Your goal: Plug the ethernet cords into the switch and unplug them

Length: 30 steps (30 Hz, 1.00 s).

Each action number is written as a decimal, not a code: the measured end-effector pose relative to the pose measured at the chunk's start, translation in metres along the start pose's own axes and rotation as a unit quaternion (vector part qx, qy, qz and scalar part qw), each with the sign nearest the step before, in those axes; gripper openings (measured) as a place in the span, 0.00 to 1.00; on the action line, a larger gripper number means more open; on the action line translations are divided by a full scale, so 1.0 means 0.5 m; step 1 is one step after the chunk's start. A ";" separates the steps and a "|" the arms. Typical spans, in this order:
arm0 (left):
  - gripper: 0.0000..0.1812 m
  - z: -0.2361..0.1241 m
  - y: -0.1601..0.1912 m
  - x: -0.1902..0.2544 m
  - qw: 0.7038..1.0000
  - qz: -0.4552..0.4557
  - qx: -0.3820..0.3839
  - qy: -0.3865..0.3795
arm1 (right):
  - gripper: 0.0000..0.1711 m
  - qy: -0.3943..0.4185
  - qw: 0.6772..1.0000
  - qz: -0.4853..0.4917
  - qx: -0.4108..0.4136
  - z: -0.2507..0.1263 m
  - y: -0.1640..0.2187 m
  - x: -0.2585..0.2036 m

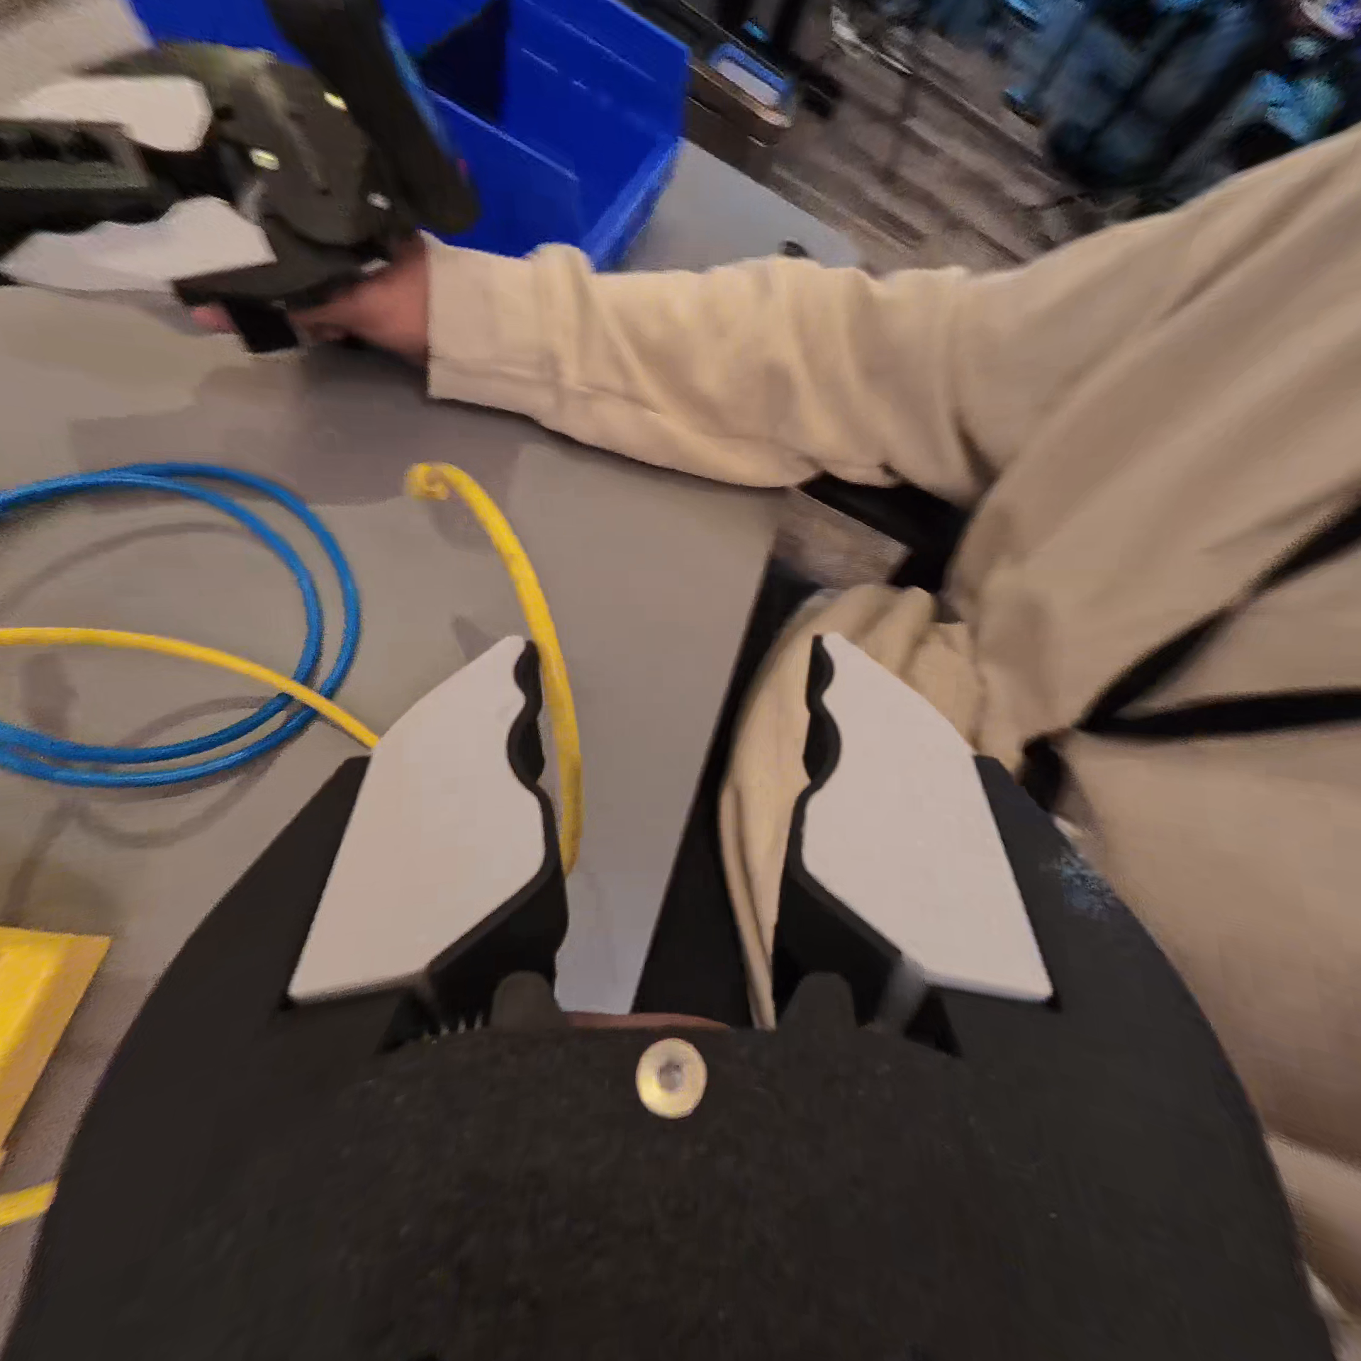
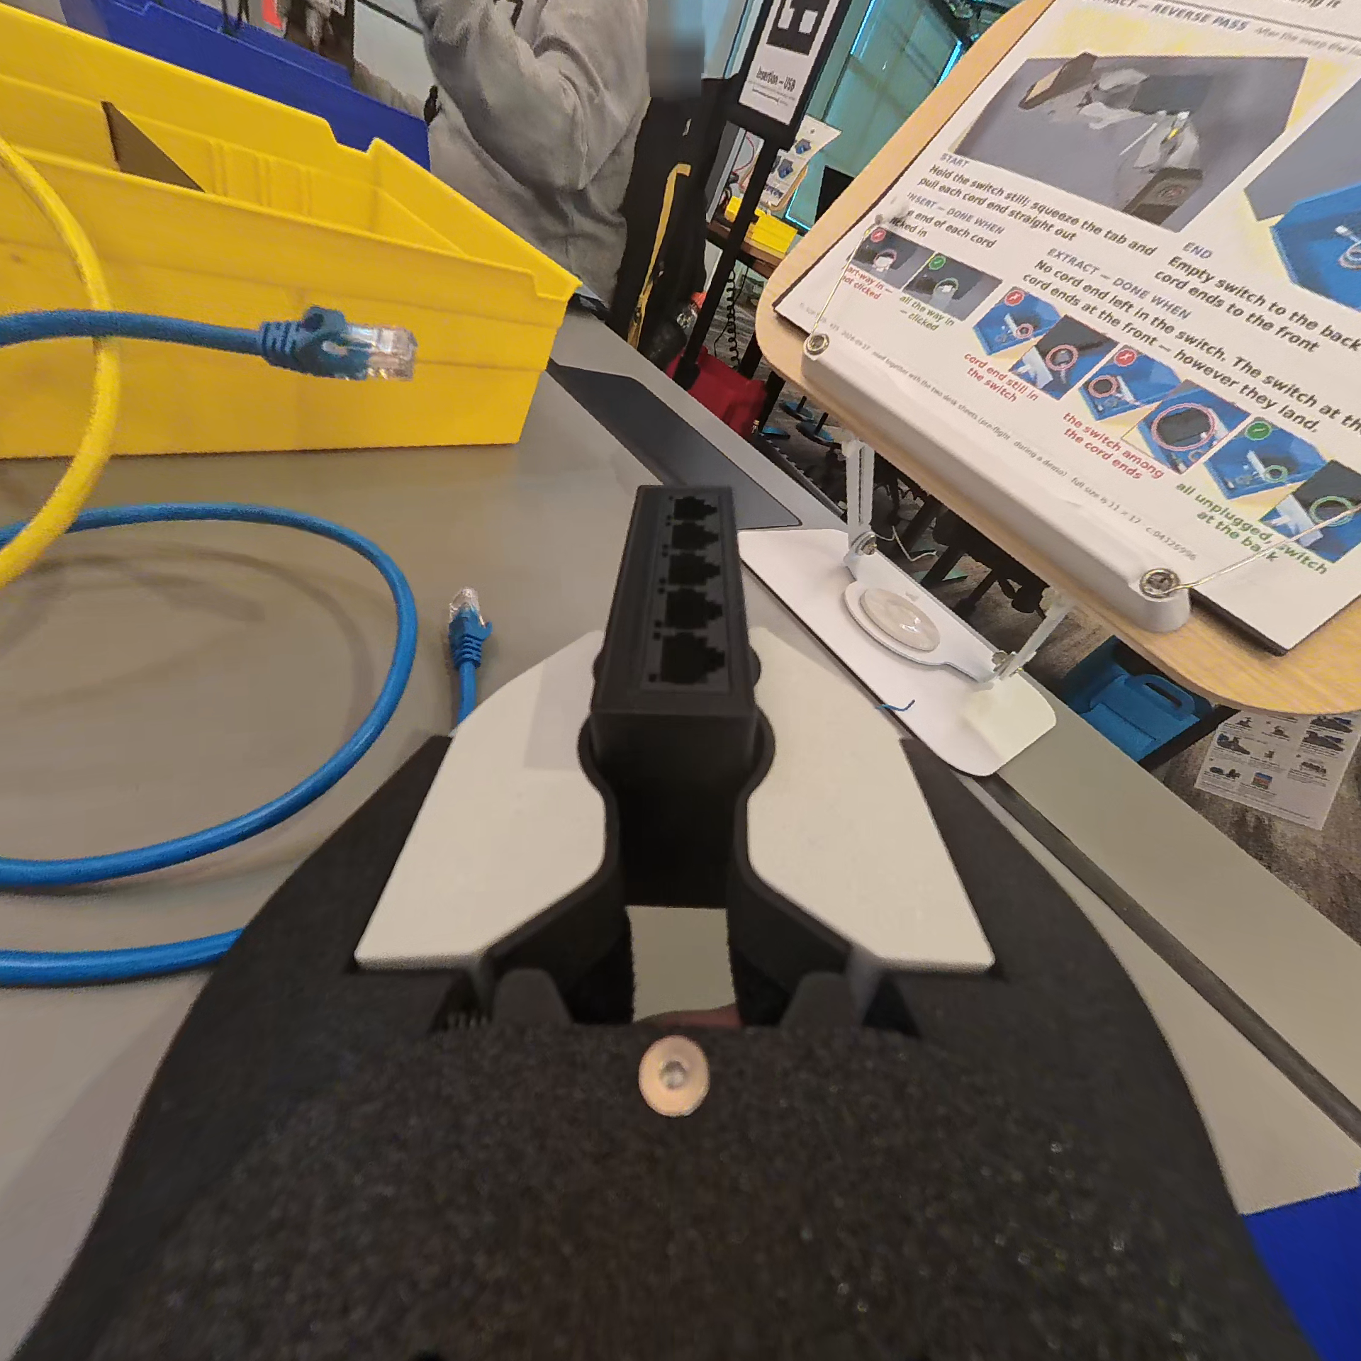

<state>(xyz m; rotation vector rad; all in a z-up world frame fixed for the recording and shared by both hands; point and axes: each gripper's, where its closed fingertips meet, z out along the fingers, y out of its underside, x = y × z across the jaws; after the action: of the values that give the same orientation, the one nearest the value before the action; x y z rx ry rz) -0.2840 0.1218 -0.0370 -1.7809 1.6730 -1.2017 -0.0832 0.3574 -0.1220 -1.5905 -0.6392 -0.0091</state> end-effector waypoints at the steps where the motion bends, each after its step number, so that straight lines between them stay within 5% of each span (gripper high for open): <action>1: 0.39 -0.018 -0.005 0.003 0.999 -0.002 -0.018 0.029 | 0.18 0.000 1.000 0.000 0.000 0.000 0.000 0.000; 3: 0.37 -0.042 0.003 -0.039 0.996 0.012 -0.083 0.011 | 0.18 0.000 1.000 -0.001 0.000 0.000 0.000 -0.001; 8: 0.25 -0.093 -0.021 -0.260 0.959 0.086 -0.196 -0.183 | 0.18 -0.003 1.000 -0.001 -0.002 0.001 0.001 -0.002; 12: 0.23 -0.107 -0.020 -0.428 0.905 0.114 -0.312 -0.267 | 0.18 -0.003 1.000 -0.003 -0.002 0.001 0.001 -0.003; 15: 0.19 -0.084 -0.003 -0.493 0.876 0.134 -0.393 -0.245 | 0.18 -0.004 1.000 -0.001 -0.001 0.001 0.001 -0.002; 24: 0.17 -0.003 -0.008 -0.534 0.867 0.075 -0.484 -0.097 | 0.18 -0.009 1.000 0.004 -0.003 0.004 0.002 -0.002; 30: 0.19 0.003 0.048 -0.571 0.792 0.029 -0.604 -0.080 | 0.18 -0.010 1.000 0.004 -0.002 0.003 0.001 -0.003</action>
<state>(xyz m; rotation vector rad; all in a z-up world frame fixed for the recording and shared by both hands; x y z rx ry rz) -0.2700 0.3878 -0.1431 -2.2808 2.5953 0.2745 -0.0848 0.3583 -0.1234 -1.5978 -0.6488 0.0110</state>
